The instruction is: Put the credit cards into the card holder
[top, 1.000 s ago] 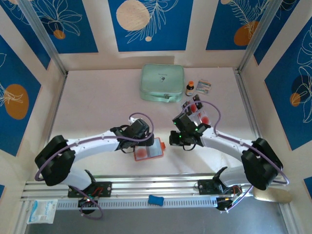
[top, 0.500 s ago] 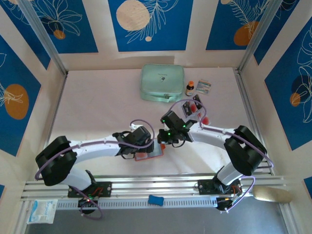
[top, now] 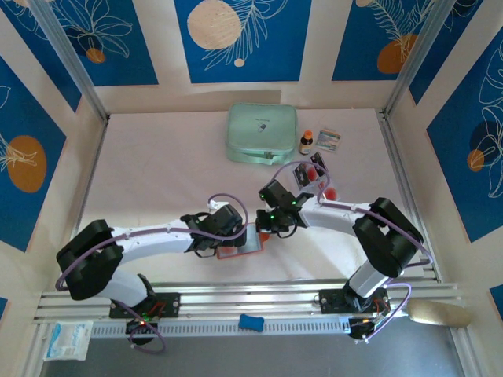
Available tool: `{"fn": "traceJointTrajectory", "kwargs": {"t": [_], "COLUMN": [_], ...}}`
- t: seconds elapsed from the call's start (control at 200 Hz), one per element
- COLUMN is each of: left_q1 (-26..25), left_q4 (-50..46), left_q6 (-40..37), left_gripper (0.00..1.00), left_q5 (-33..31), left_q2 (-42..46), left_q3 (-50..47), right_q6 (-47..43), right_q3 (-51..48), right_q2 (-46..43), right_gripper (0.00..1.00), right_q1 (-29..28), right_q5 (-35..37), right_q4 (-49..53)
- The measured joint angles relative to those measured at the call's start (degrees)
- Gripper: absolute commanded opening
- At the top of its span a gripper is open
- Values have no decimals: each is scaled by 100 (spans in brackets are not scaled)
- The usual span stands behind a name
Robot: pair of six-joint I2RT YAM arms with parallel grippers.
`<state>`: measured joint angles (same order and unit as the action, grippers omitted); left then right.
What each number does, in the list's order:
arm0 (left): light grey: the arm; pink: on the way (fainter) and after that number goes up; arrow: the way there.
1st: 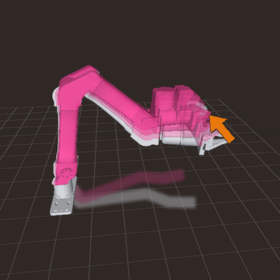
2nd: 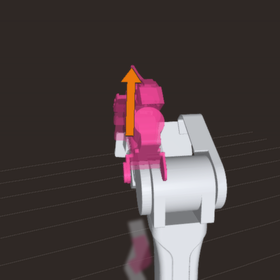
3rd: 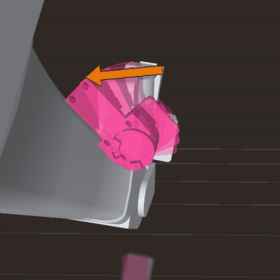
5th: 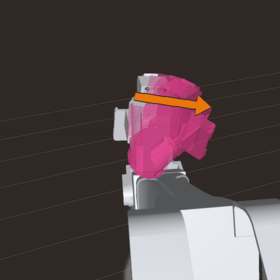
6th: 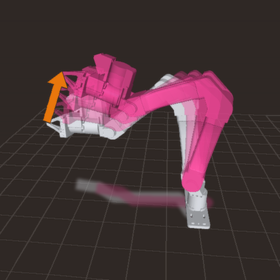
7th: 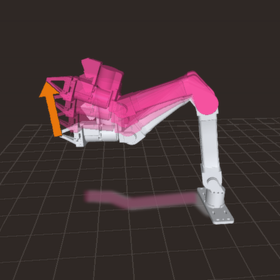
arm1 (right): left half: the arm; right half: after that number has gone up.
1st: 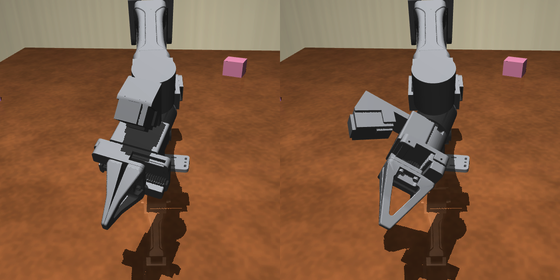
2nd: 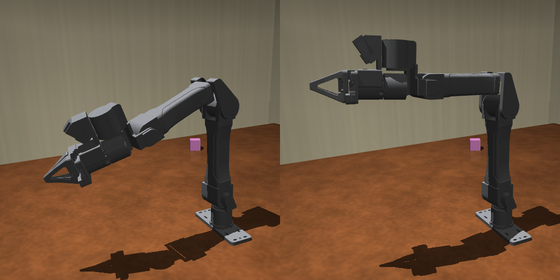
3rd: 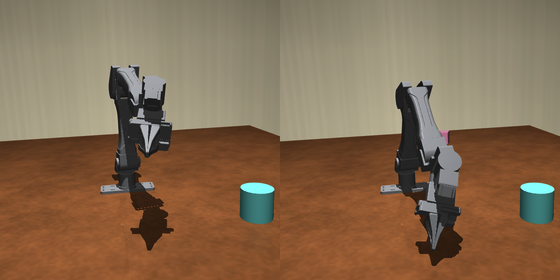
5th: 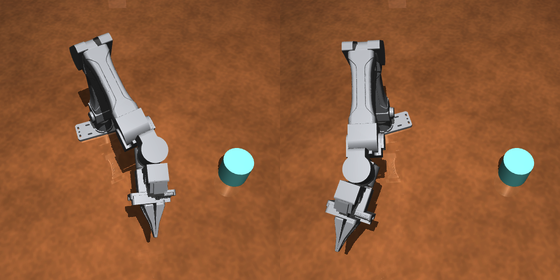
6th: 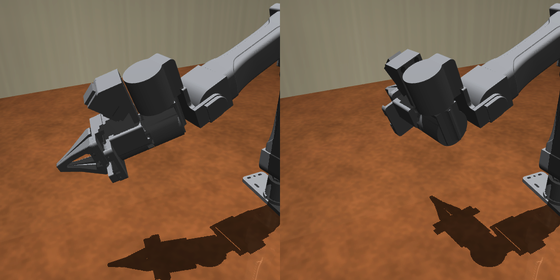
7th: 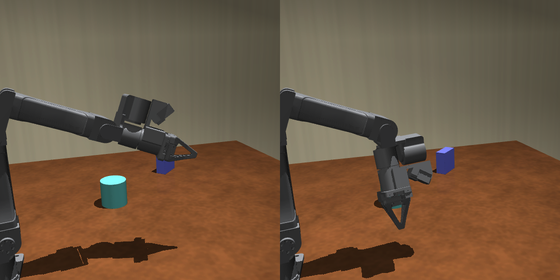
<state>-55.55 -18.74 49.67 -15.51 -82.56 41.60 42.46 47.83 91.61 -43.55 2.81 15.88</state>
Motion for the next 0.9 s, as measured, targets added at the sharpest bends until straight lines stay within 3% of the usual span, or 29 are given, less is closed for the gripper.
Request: {"fn": "traceJointTrajectory", "kwargs": {"t": [0.37, 0.9], "left_q1": [0, -2], "left_q4": [0, 66], "left_q6": [-4, -22], "left_gripper": [100, 100], "left_q5": [0, 9], "left_q2": [0, -20], "left_q3": [0, 0], "right_q6": [240, 358], "right_q3": [-597, -485], "right_q2": [-411, -1008], "right_gripper": [0, 0], "right_q1": [107, -72], "right_q5": [63, -81], "right_q4": [94, 35]}}
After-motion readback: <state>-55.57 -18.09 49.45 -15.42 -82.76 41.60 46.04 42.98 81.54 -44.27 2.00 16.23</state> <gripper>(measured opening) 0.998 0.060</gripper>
